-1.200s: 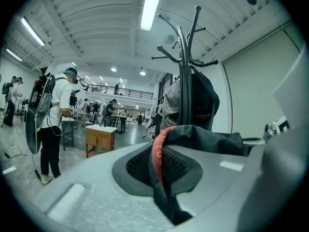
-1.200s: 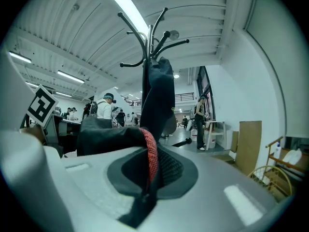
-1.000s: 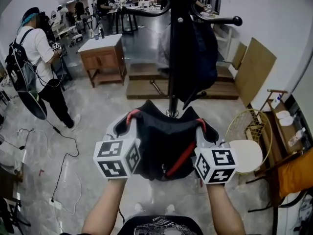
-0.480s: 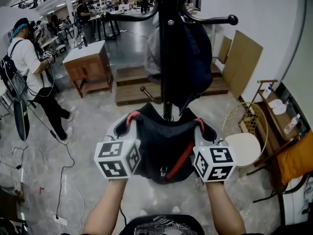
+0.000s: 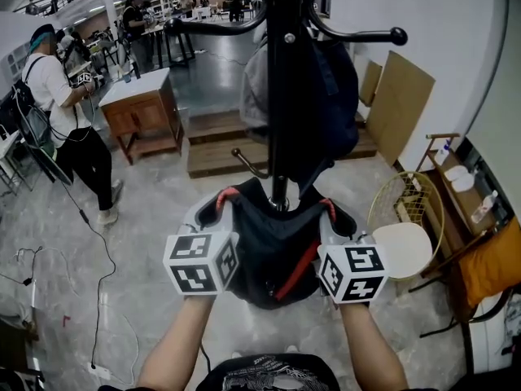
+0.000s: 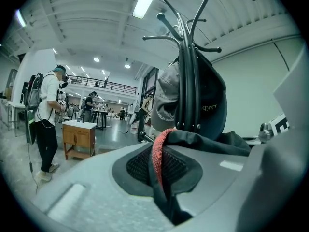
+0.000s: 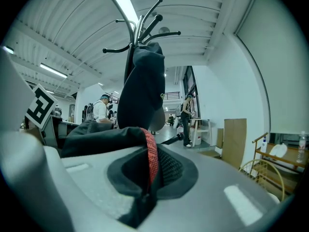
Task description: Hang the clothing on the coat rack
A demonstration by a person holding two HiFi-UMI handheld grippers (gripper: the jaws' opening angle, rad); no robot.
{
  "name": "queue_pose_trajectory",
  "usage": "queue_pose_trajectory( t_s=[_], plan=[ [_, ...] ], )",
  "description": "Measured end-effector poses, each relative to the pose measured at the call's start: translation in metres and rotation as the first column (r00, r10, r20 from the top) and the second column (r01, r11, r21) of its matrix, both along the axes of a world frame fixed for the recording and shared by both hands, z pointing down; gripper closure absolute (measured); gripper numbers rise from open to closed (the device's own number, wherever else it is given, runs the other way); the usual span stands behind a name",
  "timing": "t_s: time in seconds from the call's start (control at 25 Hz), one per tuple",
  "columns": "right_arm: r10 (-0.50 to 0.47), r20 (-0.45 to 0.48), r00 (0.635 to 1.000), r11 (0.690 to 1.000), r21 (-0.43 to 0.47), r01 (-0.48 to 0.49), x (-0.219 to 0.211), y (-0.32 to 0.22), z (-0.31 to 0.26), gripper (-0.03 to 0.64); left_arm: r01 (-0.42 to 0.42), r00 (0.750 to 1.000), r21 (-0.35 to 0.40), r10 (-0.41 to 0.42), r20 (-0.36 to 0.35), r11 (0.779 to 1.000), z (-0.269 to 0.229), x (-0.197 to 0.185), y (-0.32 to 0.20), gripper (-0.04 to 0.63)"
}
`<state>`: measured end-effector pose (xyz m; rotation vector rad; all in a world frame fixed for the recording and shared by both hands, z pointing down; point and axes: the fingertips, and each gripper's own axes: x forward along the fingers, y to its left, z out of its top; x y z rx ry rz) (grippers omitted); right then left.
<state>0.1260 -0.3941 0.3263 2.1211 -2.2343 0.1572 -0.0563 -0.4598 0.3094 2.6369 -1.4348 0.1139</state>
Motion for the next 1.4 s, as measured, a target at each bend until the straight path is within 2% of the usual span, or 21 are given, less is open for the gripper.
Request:
queue_pose_trajectory(
  t_s=[1.4],
  plan=[
    [-0.063, 0.036, 0.997, 0.996, -0.058, 0.065, -0.023, -0.028, 0.034, 0.598, -0.084, 0.996, -0.071, 0.086, 0.031, 0.994, 0.043, 0.039, -0.015, 0.572]
  ],
)
